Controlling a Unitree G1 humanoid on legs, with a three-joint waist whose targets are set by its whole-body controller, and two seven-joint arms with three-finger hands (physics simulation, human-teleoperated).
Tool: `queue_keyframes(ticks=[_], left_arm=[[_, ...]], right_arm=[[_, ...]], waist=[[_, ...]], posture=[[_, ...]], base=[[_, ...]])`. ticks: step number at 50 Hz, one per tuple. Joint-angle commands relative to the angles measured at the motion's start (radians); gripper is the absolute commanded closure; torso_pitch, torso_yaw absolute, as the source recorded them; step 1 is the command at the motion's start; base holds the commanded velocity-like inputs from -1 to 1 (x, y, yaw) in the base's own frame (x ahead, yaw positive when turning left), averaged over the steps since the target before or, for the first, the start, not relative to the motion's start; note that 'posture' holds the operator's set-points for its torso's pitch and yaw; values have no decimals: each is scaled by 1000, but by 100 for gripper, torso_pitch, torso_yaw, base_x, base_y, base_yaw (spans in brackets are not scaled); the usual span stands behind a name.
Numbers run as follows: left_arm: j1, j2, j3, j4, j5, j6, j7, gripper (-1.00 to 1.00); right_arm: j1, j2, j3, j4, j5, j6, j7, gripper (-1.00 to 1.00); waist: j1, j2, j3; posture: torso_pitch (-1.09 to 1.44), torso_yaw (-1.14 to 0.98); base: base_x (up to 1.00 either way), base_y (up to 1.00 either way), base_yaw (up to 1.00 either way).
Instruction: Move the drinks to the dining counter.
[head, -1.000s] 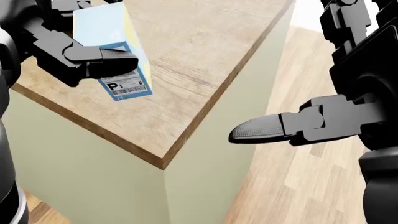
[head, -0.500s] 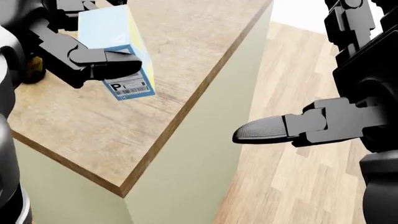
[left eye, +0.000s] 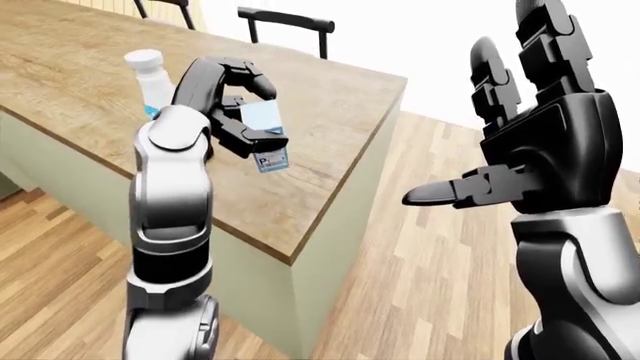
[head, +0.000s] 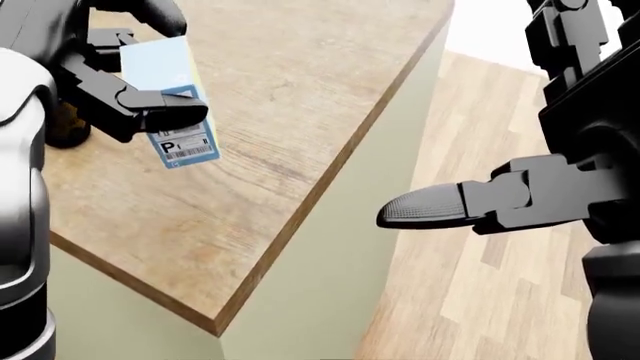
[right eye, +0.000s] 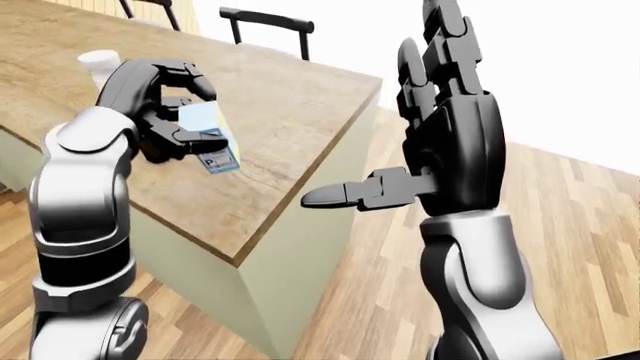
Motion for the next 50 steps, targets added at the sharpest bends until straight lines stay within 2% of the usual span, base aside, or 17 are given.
queue_keyframes(ticks=[1,13,14,39,42,45,46,50], left_arm=[[-47,8,11,-43,6,-52,9,100],[-21,1,15,28,23,-110,17,100],[-8,4,10,78,26,-138,20,100],[-11,3,18,190,30,-209,46,100],[-7,3,16,185,35,-209,41,80],[-5,2,16,178,39,-205,37,76],[-4,2,16,177,39,-206,36,68],[-5,-1,14,173,43,-201,32,66]], right_arm=[[-17,-6,-6,-13,-5,-35,0,-100],[-10,-1,-3,-8,-7,-46,1,-100],[-15,2,1,-5,-9,-47,-1,-100],[-12,3,1,-2,-10,-53,2,-100],[-9,4,0,-3,-10,-54,2,-100],[-7,4,0,-3,-10,-57,3,-100],[-6,4,2,-4,-11,-57,3,-100],[-9,4,1,-2,-10,-56,3,-100]], waist=[[-1,5,-31],[1,5,-31],[1,5,-31],[1,6,-40],[0,7,-41],[0,7,-41],[0,7,-41],[0,7,-42]], posture=[[0,0],[0,0],[0,0],[0,0],[0,0],[0,0],[0,0],[0,0]], base=[[0,0,0],[0,0,0],[0,0,0],[0,0,0],[0,0,0],[0,0,0],[0,0,0],[0,0,0]])
